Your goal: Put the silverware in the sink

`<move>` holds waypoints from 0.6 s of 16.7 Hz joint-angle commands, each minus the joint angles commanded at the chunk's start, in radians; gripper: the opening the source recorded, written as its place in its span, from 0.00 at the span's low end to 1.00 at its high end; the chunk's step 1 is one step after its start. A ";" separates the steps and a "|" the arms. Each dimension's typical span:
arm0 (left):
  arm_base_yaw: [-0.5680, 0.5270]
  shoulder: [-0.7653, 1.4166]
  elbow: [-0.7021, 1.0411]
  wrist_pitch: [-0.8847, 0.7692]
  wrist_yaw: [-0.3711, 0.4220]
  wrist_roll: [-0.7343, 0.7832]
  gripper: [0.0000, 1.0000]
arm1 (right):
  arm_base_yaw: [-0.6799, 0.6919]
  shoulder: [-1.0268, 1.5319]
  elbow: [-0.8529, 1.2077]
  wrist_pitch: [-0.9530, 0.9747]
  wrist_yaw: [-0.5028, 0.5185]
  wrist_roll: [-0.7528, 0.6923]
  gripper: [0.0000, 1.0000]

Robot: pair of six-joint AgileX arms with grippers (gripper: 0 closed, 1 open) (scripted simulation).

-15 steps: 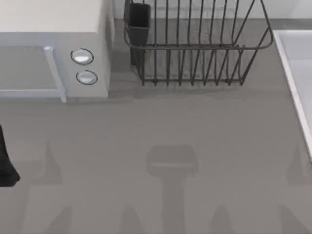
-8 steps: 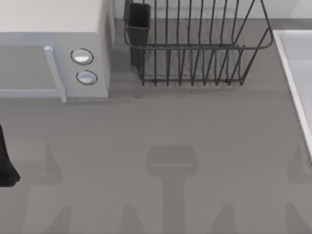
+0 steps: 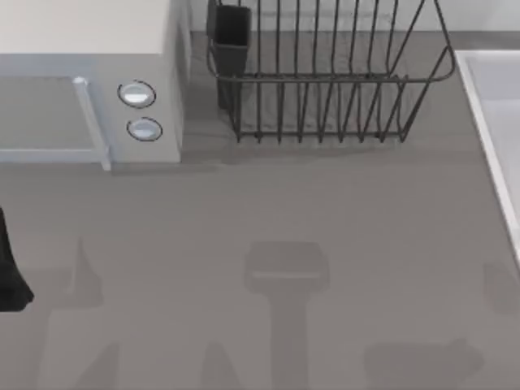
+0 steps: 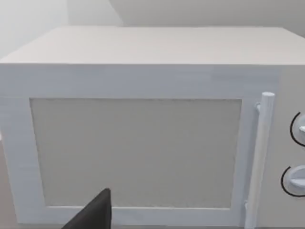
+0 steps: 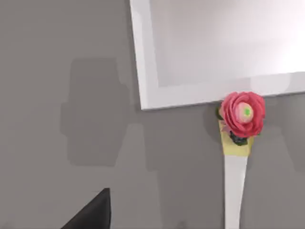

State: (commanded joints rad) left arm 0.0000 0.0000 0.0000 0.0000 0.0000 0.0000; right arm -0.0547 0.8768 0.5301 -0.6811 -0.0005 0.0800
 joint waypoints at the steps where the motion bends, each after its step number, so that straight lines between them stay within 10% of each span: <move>1: 0.000 0.000 0.000 0.000 0.000 0.000 1.00 | -0.005 0.082 0.049 -0.063 0.000 0.008 1.00; 10: 0.000 0.000 0.000 0.000 0.000 0.000 1.00 | -0.034 0.483 0.325 -0.380 0.001 0.047 1.00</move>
State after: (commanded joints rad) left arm 0.0000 0.0000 0.0000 0.0000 0.0000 0.0000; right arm -0.0886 1.3601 0.8555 -1.0607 0.0009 0.1274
